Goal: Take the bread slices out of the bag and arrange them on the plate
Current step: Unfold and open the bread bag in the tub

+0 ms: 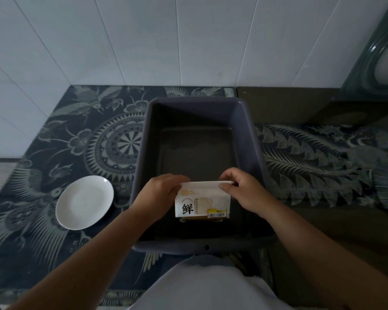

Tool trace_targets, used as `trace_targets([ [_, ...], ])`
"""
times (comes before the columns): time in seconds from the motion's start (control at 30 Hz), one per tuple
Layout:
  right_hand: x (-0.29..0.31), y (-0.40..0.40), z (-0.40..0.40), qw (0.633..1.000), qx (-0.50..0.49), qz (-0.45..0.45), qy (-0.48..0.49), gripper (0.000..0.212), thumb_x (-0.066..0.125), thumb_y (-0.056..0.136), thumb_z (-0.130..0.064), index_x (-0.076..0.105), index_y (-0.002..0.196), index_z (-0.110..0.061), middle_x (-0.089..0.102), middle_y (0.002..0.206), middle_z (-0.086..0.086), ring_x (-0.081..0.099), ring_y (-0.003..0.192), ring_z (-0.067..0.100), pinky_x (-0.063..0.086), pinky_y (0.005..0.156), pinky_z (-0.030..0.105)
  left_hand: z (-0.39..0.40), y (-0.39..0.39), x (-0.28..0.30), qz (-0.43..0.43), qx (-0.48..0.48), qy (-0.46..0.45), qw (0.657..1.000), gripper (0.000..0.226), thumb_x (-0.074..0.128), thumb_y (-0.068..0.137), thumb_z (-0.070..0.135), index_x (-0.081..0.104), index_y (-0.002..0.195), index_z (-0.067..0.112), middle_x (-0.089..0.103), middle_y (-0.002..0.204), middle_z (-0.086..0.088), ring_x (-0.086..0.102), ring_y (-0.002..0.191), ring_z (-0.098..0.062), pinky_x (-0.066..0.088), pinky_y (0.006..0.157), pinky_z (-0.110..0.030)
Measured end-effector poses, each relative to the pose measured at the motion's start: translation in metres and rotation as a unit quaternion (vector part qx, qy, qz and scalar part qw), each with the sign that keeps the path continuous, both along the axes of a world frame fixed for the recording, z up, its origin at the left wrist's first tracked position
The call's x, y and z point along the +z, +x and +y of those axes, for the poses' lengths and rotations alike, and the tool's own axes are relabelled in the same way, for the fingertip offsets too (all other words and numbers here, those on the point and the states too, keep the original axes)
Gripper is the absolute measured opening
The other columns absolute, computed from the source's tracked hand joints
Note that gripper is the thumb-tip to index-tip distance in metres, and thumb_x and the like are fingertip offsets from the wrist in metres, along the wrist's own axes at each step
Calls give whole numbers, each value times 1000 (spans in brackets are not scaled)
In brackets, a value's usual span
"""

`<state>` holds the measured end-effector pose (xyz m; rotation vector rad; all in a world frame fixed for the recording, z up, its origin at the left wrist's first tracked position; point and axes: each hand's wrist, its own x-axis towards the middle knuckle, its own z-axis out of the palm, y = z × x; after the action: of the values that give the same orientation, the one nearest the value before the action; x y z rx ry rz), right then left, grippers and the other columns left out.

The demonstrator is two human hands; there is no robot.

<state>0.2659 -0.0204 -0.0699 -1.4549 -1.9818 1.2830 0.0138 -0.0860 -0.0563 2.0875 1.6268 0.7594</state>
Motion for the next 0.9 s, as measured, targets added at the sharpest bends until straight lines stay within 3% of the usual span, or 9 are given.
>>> trace_targets([
  [0.13, -3, 3, -1, 999, -17, 34, -37, 9, 65, 92, -28, 65, 83, -27, 70, 70, -10, 65, 64, 1, 50, 55, 17, 0, 0, 0, 13, -14, 4, 1000, 32, 62, 92, 6, 68, 123, 13, 67, 106, -8, 66, 89, -20, 58, 74, -33],
  [0.2, -4, 4, -1, 999, -15, 21, -25, 10, 65, 92, -30, 66, 83, -27, 71, 72, -13, 66, 67, -3, 49, 56, 16, 0, 0, 1, 36, -22, 19, 999, 32, 63, 92, 7, 68, 123, 11, 66, 104, -10, 67, 85, -23, 59, 69, -37],
  [0.27, -3, 4, -4, 1000, -7, -8, 25, 5, 66, 91, -29, 65, 86, -30, 69, 79, -13, 64, 77, -8, 48, 57, 13, 0, 0, 2, 54, -30, 34, 998, 32, 64, 92, 6, 68, 123, 9, 66, 103, -13, 68, 82, -25, 60, 66, -39],
  [0.37, -1, 1, -10, 991, 22, -49, 126, 27, 73, 85, -22, 56, 96, -39, 61, 90, -20, 59, 86, -13, 47, 60, 6, 1, 0, 3, 57, -36, 54, 996, 32, 67, 89, 3, 69, 120, 6, 68, 100, -14, 69, 78, -26, 60, 60, -37],
  [0.5, -3, 2, -15, 968, 44, -96, 226, 21, 69, 88, -21, 57, 100, -33, 54, 90, -19, 57, 78, -2, 46, 61, 14, 0, -3, 2, 80, -66, 75, 992, 41, 74, 82, 2, 66, 122, 6, 68, 101, -13, 69, 77, -22, 59, 56, -30],
  [0.63, -4, 8, -14, 954, 52, -107, 277, 17, 69, 88, -17, 68, 105, -17, 61, 96, -4, 61, 82, 12, 54, 66, 31, -4, -3, 2, 89, -58, 91, 990, 40, 73, 84, 2, 66, 123, 4, 71, 107, -14, 71, 84, -24, 62, 60, -33],
  [0.8, 1, 9, -12, 954, 31, -75, 287, 26, 64, 93, -18, 69, 117, -11, 71, 105, 3, 66, 93, 15, 56, 76, 31, -5, -1, 7, 58, -20, 80, 995, 24, 67, 91, 4, 71, 114, 3, 75, 106, -12, 74, 87, -26, 63, 65, -40],
  [0.9, 4, 7, -12, 965, 19, -60, 254, 12, 61, 94, -24, 66, 104, -19, 71, 88, -5, 65, 78, 6, 52, 65, 25, -2, 0, 10, 49, 7, 67, 997, 17, 61, 94, 6, 72, 108, 4, 73, 102, -10, 71, 84, -24, 60, 64, -40],
])
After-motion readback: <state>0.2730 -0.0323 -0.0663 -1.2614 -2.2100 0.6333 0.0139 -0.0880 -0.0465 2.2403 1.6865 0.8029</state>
